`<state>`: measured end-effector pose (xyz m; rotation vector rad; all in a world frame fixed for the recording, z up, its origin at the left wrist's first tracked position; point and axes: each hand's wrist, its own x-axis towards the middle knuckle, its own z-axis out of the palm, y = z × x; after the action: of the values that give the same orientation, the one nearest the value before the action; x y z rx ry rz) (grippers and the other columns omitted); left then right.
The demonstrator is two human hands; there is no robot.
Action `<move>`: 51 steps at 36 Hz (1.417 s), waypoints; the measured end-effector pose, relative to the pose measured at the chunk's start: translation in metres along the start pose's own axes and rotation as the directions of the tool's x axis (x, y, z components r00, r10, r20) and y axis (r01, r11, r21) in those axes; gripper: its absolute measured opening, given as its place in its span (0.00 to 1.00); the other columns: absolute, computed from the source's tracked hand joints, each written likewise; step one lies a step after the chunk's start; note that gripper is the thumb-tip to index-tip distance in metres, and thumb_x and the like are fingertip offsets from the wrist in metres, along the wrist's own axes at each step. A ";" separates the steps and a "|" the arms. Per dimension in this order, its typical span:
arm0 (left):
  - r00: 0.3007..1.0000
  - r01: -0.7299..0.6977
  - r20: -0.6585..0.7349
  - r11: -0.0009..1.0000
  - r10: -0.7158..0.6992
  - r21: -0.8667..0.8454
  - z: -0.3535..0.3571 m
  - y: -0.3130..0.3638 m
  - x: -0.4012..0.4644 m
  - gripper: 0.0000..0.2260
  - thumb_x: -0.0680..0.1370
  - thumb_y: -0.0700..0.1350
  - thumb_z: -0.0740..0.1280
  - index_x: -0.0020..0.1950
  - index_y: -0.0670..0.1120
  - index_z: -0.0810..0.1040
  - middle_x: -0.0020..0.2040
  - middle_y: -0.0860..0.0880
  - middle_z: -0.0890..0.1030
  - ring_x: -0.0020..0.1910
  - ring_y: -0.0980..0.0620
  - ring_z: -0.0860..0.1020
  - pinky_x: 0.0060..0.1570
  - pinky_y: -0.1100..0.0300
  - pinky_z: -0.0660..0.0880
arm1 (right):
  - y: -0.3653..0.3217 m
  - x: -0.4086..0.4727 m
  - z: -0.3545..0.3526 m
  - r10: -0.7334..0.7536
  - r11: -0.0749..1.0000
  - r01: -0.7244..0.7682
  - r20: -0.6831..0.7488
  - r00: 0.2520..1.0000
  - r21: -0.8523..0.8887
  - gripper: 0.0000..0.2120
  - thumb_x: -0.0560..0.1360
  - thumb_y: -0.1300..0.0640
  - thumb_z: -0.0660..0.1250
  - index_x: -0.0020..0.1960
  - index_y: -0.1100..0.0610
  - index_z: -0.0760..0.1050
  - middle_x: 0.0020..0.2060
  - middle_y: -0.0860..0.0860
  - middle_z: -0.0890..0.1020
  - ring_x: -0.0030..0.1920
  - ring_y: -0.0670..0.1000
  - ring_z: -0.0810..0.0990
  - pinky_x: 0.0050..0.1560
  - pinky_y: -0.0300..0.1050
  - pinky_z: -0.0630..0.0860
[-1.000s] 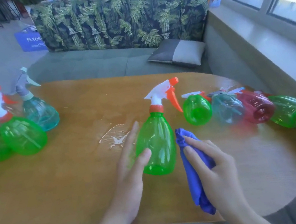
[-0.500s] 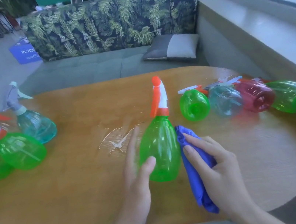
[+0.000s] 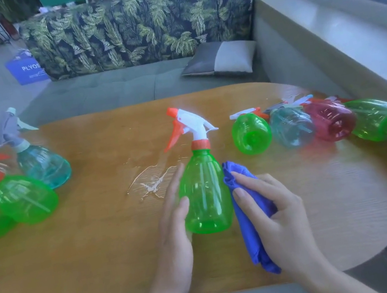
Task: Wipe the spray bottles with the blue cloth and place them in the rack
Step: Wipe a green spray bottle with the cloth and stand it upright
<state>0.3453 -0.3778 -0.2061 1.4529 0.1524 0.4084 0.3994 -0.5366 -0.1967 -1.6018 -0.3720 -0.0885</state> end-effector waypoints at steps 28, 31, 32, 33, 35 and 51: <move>0.986 0.092 0.134 0.993 -0.101 0.068 0.007 -0.002 -0.010 0.25 0.77 0.56 0.73 0.75 0.61 0.79 0.77 0.52 0.77 0.78 0.45 0.74 0.78 0.31 0.67 | -0.004 0.049 -0.047 -0.531 0.626 0.481 0.117 0.840 -0.614 0.10 0.82 0.51 0.71 0.61 0.50 0.86 0.49 0.49 0.81 0.46 0.52 0.78 0.44 0.48 0.76; 0.987 0.089 0.127 0.995 -0.096 0.054 0.008 -0.002 -0.011 0.24 0.78 0.54 0.72 0.75 0.60 0.79 0.77 0.49 0.78 0.78 0.42 0.74 0.78 0.29 0.65 | -0.005 0.042 -0.045 -0.546 0.581 0.625 0.320 0.774 -0.520 0.10 0.82 0.51 0.71 0.62 0.49 0.86 0.51 0.50 0.82 0.48 0.52 0.80 0.45 0.49 0.78; 0.987 0.094 0.124 0.994 -0.100 0.054 0.007 -0.002 -0.011 0.23 0.78 0.54 0.72 0.74 0.61 0.79 0.77 0.49 0.78 0.78 0.42 0.74 0.78 0.29 0.65 | -0.005 0.042 -0.045 -0.549 0.566 0.651 0.357 0.756 -0.506 0.10 0.83 0.51 0.71 0.61 0.48 0.86 0.52 0.49 0.82 0.48 0.52 0.80 0.45 0.49 0.79; 0.987 0.098 0.124 0.994 -0.104 0.057 0.007 -0.002 -0.011 0.23 0.78 0.54 0.72 0.74 0.61 0.79 0.76 0.49 0.78 0.78 0.41 0.74 0.77 0.29 0.65 | -0.004 0.044 -0.046 -0.551 0.557 0.654 0.361 0.752 -0.512 0.10 0.83 0.50 0.71 0.61 0.48 0.86 0.52 0.49 0.82 0.48 0.52 0.80 0.43 0.50 0.79; 0.985 0.111 0.125 0.992 -0.118 0.059 0.007 -0.002 -0.011 0.24 0.77 0.55 0.72 0.74 0.62 0.79 0.76 0.50 0.79 0.77 0.42 0.75 0.77 0.29 0.66 | -0.004 0.050 -0.049 -0.556 0.559 0.605 0.286 0.781 -0.567 0.09 0.82 0.50 0.71 0.61 0.48 0.86 0.50 0.49 0.82 0.46 0.53 0.80 0.42 0.51 0.78; 0.978 0.101 0.175 0.990 -0.117 0.101 0.010 0.002 -0.014 0.24 0.76 0.56 0.73 0.73 0.63 0.80 0.74 0.56 0.80 0.74 0.49 0.78 0.74 0.34 0.72 | -0.008 0.059 -0.053 -0.515 0.637 0.495 0.152 0.843 -0.591 0.10 0.82 0.50 0.70 0.61 0.49 0.86 0.48 0.47 0.81 0.45 0.51 0.78 0.41 0.52 0.77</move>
<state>0.3359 -0.3921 -0.2051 1.5559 0.1055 0.1804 0.4615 -0.5777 -0.1688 -2.0895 -0.8334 -0.7415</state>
